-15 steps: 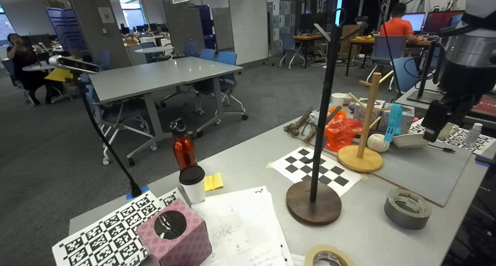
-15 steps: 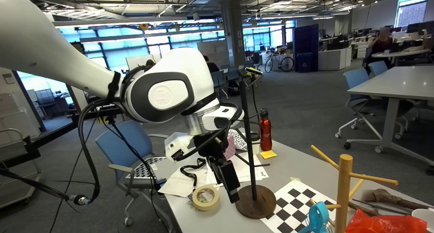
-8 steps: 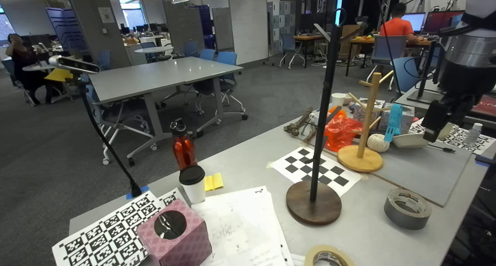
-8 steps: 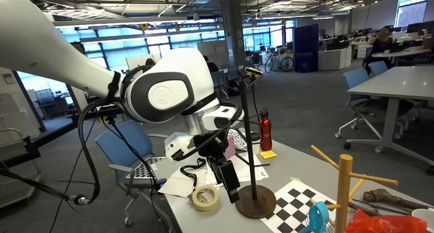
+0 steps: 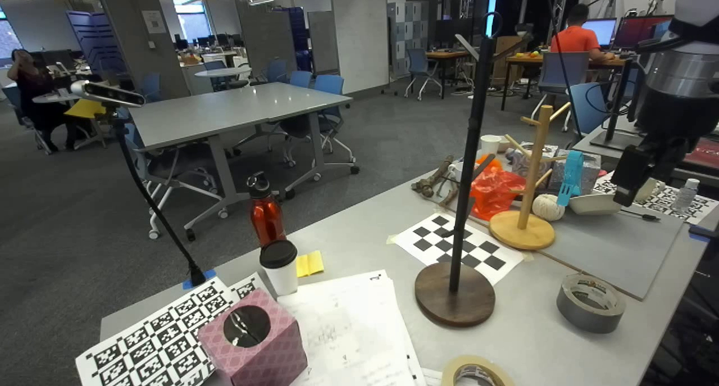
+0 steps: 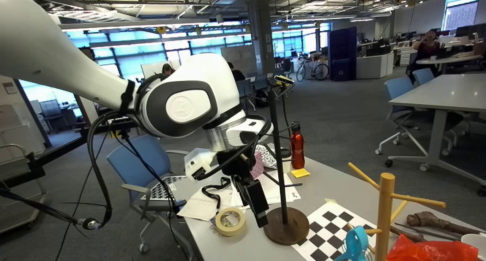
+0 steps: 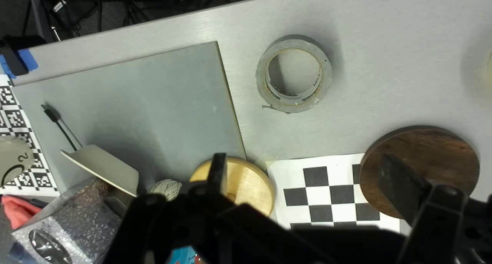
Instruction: Remove the peg from the stand and place it on the masking tape
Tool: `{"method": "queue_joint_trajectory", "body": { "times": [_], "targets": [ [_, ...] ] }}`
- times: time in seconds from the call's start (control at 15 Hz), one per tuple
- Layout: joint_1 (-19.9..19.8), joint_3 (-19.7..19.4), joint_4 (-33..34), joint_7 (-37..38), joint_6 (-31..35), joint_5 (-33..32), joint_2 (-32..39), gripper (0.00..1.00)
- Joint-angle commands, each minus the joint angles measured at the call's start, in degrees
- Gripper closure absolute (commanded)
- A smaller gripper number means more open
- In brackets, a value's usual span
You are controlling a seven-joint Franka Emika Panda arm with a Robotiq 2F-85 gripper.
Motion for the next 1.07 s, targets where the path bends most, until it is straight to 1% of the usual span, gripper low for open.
{"method": "queue_joint_trajectory", "body": {
  "times": [0.0,1.0],
  "targets": [
    [0.4,-0.4,0.1,0.0,-0.2,0.0,0.0,0.00],
    [0.4,-0.4,0.1,0.8,-0.5,-0.2,-0.1,0.00]
  ]
}}
